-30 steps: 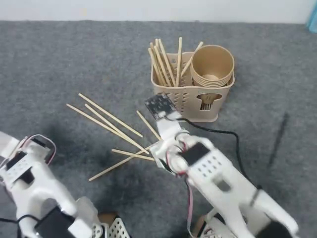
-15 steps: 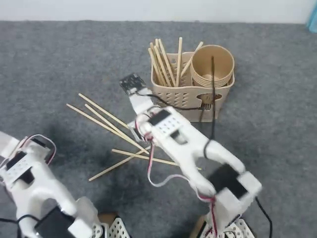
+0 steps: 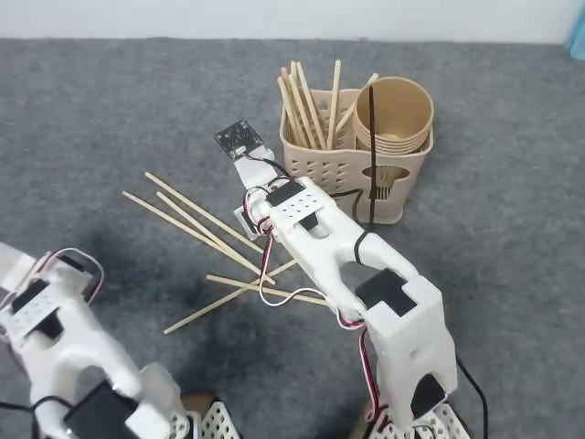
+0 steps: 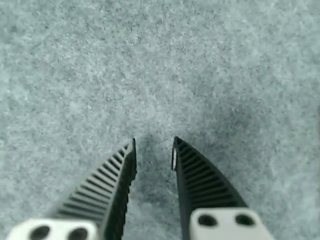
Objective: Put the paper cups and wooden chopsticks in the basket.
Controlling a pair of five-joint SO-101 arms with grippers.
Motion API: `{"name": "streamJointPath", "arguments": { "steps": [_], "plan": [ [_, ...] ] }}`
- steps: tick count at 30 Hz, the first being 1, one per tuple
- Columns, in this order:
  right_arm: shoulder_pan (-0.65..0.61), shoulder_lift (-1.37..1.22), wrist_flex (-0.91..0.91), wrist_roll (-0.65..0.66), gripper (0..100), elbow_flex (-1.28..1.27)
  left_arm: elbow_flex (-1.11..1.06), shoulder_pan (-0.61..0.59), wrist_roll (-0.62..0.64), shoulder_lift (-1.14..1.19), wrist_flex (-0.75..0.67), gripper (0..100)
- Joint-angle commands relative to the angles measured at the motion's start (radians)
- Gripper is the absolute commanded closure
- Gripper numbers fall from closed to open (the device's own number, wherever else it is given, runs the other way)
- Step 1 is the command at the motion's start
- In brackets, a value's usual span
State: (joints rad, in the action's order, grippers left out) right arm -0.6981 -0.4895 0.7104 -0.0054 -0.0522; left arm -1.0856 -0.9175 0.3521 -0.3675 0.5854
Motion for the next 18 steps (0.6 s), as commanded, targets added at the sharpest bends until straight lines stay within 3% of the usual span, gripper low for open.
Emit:
{"name": "streamJointPath", "arguments": {
  "steps": [1,6,18],
  "plan": [
    [0.027,0.021,0.025,0.014,99.7,0.052,0.03,0.011,-0.011,-0.003,-0.023,89],
    [0.027,0.071,0.047,0.014,99.1,0.048,0.03,0.011,-0.011,-0.003,-0.023,89],
    [-0.047,0.473,0.348,0.006,99.1,0.048,0.03,0.011,-0.011,-0.003,-0.023,89]
  ]
}}
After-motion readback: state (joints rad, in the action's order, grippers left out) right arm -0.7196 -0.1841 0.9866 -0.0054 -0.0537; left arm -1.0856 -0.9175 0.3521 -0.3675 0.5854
